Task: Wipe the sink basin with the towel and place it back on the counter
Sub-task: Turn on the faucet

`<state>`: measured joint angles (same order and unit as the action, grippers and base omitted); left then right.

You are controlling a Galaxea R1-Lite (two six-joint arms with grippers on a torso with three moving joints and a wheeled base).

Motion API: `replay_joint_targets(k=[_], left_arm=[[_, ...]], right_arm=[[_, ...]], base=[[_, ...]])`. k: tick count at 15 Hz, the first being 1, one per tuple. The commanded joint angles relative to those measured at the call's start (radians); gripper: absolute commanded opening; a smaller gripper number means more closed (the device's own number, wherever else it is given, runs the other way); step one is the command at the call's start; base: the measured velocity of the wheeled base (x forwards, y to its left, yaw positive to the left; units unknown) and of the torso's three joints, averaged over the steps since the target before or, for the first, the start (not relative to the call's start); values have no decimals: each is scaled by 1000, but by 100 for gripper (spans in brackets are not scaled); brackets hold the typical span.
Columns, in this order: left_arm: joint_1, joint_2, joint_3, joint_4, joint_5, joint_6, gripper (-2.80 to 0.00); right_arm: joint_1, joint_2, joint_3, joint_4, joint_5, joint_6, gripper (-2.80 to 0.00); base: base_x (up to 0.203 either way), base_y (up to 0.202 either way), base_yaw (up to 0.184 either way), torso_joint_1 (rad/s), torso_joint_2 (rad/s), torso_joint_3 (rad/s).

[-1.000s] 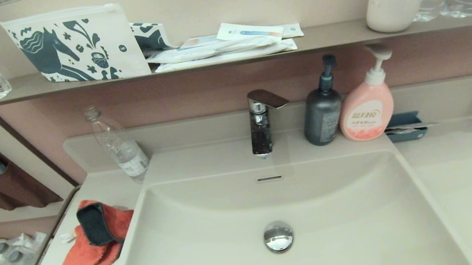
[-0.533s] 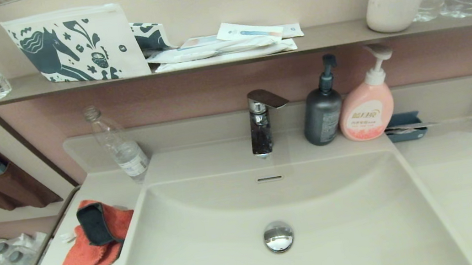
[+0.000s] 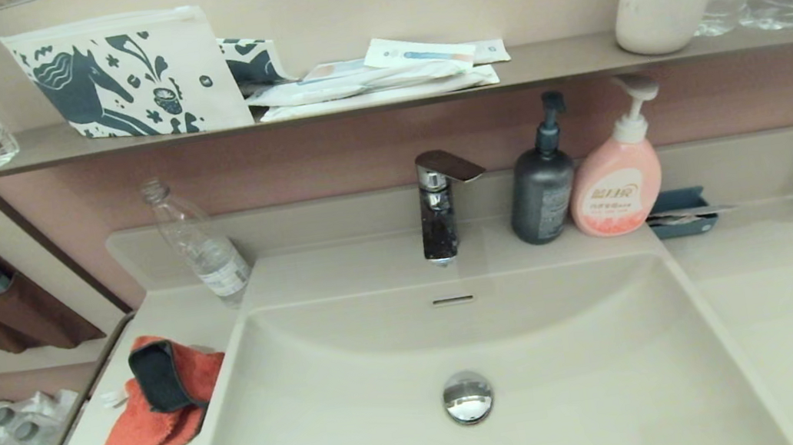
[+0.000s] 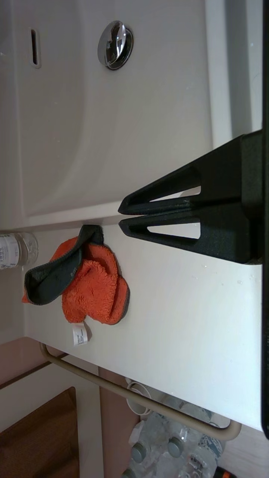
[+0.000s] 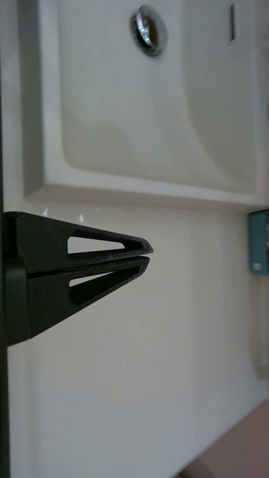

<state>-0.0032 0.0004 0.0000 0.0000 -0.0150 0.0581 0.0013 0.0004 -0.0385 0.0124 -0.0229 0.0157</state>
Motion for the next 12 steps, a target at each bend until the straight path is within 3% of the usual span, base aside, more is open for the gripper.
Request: replay_joint_targets(k=[1, 7, 12], left_arm=[[0, 0, 0, 0, 0, 1, -280], [0, 0, 0, 0, 0, 0, -280], [0, 0, 0, 0, 0, 0, -280]], right_arm=[[0, 18, -36, 3, 1, 0, -280], [5, 178, -149, -1, 6, 1, -280], [59, 326, -235, -2, 29, 0, -280]], base=[[0, 0, 0, 0, 0, 0], [0, 0, 0, 0, 0, 0], [0, 0, 0, 0, 0, 0]])
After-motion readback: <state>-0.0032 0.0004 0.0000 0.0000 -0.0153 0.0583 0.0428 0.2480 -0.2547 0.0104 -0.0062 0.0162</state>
